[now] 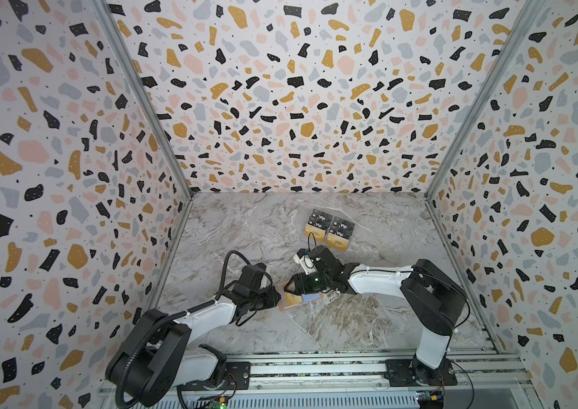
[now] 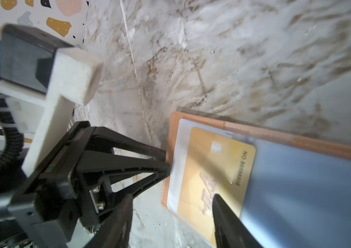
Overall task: Insert credit cards into a card holder
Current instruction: Insert the credit card into the card slot.
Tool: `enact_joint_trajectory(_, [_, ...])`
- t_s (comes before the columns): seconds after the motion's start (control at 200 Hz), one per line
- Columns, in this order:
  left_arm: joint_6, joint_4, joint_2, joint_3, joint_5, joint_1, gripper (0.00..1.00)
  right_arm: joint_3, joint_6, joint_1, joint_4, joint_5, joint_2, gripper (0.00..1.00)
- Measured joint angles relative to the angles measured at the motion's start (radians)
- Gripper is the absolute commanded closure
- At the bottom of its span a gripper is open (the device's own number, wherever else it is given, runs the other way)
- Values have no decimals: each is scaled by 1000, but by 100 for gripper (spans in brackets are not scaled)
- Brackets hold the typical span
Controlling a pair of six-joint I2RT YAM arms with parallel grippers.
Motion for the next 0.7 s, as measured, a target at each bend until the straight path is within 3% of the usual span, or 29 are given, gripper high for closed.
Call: enact_joint_trajectory(0.701, [26,-3,19,10,0,5,88,82,-100,27,-158,105,61,32])
